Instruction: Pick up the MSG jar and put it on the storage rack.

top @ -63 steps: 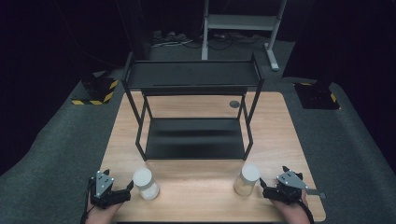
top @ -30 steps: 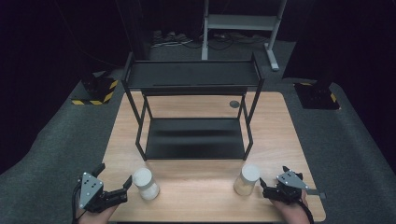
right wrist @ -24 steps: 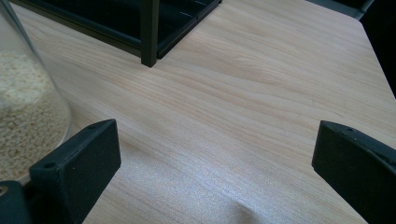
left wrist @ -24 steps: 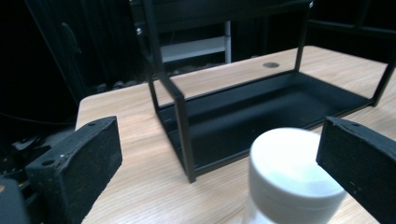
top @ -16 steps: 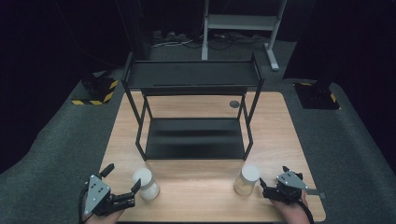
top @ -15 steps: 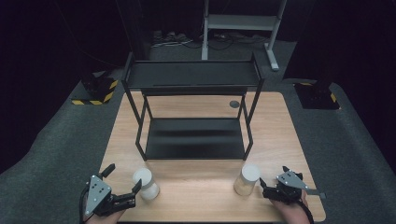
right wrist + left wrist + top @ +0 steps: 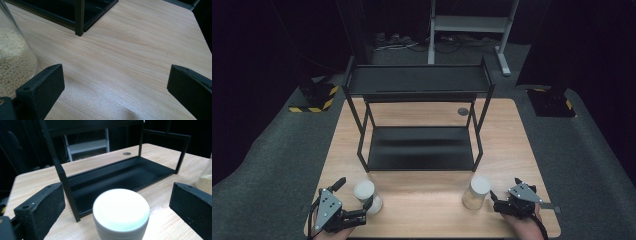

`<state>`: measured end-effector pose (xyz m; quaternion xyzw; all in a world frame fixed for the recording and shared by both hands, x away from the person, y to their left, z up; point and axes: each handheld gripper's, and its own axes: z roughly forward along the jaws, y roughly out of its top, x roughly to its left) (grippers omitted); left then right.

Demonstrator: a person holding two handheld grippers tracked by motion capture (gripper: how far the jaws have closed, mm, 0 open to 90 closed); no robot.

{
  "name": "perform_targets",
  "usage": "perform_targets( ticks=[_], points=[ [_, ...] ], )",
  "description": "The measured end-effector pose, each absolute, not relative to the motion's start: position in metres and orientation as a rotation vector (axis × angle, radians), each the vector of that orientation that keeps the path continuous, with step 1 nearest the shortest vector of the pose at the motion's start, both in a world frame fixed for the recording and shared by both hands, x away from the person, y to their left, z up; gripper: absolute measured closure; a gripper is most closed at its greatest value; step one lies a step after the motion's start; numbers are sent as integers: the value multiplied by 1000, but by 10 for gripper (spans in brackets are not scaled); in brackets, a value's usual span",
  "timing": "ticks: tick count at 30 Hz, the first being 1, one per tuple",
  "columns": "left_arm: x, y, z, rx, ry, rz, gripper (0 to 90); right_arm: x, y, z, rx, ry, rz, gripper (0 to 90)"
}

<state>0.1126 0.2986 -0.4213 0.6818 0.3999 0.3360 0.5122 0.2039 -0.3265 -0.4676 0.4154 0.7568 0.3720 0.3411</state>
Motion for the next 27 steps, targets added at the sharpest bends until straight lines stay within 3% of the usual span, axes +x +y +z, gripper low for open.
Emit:
perform_targets(
  ticks=[27],
  points=[
    [125, 294, -444, 1687, 971, 753, 5, 204, -327, -468, 1091, 1962, 970, 6]
  ],
)
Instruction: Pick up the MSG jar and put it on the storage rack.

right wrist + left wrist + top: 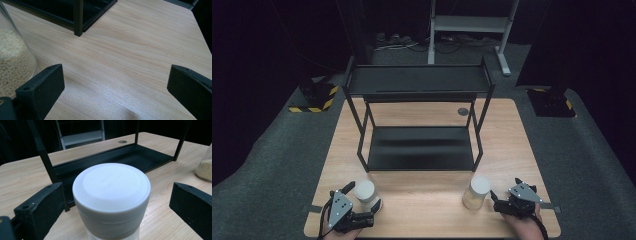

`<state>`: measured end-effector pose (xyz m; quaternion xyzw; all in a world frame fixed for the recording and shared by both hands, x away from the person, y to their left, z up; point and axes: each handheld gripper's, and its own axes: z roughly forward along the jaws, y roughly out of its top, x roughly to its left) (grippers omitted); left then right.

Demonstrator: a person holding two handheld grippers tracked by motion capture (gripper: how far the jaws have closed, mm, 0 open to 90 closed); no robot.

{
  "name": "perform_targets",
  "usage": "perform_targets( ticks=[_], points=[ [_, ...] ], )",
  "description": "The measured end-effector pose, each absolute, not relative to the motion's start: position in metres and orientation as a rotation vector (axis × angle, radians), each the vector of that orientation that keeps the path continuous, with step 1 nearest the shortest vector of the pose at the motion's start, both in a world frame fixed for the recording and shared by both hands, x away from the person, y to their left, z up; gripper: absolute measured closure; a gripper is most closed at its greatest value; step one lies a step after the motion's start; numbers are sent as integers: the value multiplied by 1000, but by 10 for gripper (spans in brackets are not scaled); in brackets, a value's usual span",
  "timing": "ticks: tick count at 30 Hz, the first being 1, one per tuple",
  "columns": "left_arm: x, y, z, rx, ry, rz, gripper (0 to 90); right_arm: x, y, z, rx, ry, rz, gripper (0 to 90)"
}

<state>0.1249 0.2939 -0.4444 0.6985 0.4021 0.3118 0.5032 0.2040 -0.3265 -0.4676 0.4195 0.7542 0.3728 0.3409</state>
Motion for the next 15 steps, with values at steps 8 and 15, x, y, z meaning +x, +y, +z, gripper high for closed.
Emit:
perform_targets(
  ticks=[8, 15],
  points=[
    [128, 299, -450, 1682, 995, 721, 68, 204, -327, -468, 1091, 1961, 972, 6],
    [131, 302, -453, 1684, 998, 691, 125, 204, -327, -468, 1094, 1962, 974, 6]
  ],
)
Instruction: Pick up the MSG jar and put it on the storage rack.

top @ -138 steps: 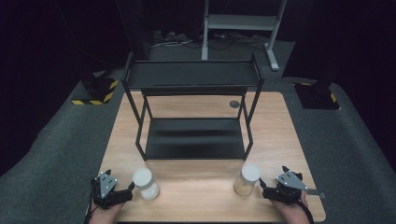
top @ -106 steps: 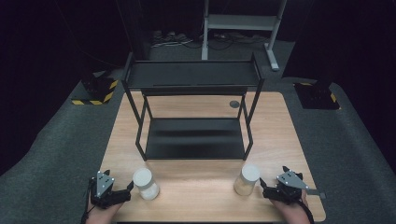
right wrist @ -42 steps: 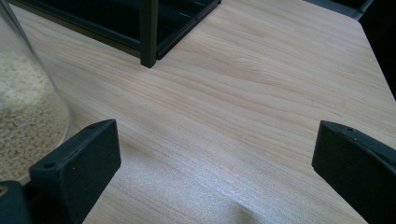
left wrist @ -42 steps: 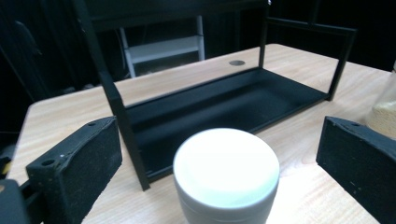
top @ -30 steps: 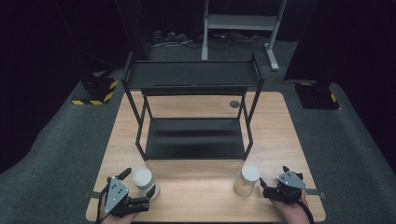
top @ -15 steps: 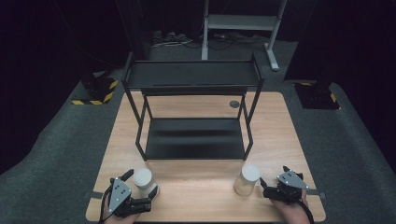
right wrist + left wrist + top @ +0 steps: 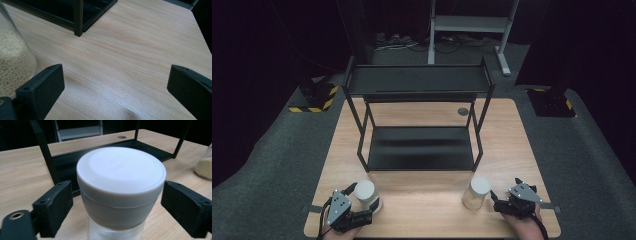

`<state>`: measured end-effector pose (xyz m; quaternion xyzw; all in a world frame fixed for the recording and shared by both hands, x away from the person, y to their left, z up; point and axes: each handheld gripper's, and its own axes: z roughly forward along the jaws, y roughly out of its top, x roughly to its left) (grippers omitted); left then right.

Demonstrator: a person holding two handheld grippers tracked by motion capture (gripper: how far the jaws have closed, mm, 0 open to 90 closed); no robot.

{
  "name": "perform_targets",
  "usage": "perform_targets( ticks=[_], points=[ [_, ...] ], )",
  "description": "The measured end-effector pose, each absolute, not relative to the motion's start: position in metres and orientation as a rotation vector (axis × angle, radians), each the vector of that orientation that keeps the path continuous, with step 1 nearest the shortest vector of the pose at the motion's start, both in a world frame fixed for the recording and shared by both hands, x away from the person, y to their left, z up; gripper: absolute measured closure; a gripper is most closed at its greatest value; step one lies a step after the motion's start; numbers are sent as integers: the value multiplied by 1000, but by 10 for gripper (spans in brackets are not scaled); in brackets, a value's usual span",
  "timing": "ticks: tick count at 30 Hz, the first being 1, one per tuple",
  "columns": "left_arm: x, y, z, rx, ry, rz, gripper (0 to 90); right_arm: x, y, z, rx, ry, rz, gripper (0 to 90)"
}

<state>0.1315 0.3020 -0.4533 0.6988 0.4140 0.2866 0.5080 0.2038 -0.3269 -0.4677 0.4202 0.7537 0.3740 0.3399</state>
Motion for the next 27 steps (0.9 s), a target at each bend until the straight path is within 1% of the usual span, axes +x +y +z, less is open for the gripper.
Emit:
perform_targets(
  ticks=[2, 3, 5, 6, 7, 11, 13, 16, 18, 27],
  points=[
    [133, 303, -454, 1690, 989, 681, 151, 204, -327, -468, 1095, 1962, 974, 6],
    [133, 303, -455, 1691, 989, 681, 179, 204, -327, -468, 1096, 1962, 974, 6],
    [133, 304, -456, 1690, 994, 673, 192, 204, -327, -468, 1096, 1962, 974, 6],
    [134, 305, -456, 1689, 996, 668, 223, 204, -327, -468, 1096, 1962, 975, 6],
    [134, 306, -457, 1686, 998, 662, 236, 204, -327, -468, 1096, 1962, 975, 6],
    [135, 309, -458, 1696, 991, 659, 260, 204, -327, -468, 1096, 1962, 974, 6],
    [135, 310, -458, 1697, 983, 660, 294, 204, -327, -468, 1096, 1962, 974, 6],
    [134, 310, -459, 1697, 982, 665, 312, 204, -327, -468, 1096, 1962, 974, 6],
    [134, 310, -459, 1696, 979, 671, 339, 204, -327, -468, 1096, 1962, 974, 6],
    [134, 314, -461, 1675, 977, 656, 349, 204, -327, -468, 1097, 1962, 975, 6]
  ],
)
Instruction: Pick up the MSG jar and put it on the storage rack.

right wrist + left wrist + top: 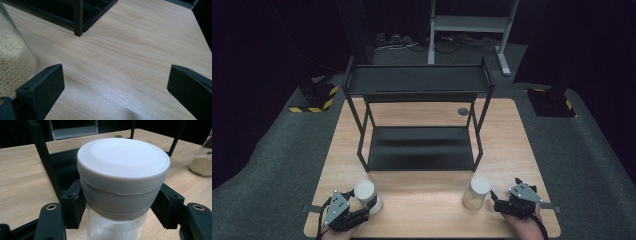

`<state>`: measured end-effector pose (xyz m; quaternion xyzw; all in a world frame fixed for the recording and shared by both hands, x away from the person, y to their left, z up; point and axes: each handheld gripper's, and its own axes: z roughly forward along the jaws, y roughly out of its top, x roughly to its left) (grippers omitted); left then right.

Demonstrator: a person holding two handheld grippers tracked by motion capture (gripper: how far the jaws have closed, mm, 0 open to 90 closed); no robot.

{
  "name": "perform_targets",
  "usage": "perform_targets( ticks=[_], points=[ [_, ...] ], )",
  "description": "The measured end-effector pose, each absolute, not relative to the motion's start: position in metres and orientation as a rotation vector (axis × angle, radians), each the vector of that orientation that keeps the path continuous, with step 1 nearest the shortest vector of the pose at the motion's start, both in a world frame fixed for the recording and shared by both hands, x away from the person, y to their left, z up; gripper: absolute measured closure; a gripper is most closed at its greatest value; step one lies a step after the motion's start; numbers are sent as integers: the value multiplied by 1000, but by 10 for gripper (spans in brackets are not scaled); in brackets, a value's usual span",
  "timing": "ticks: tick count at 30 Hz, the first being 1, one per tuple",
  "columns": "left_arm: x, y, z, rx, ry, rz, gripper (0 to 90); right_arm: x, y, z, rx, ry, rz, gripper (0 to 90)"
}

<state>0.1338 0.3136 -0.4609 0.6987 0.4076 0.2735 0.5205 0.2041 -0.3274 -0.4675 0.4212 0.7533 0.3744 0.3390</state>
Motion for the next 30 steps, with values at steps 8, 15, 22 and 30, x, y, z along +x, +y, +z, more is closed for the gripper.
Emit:
perform_targets(
  ticks=[8, 15, 22, 30],
  points=[
    [135, 307, -455, 1678, 947, 668, 350, 205, -328, -467, 1107, 1961, 978, 6],
    [135, 295, -443, 1692, 911, 681, 349, 205, -328, -467, 1099, 1966, 974, 6],
    [139, 282, -431, 1675, 890, 686, 349, 205, -327, -467, 1099, 1965, 974, 6],
    [146, 272, -424, 1660, 877, 677, 349, 205, -328, -467, 1102, 1964, 977, 6]
  ],
)
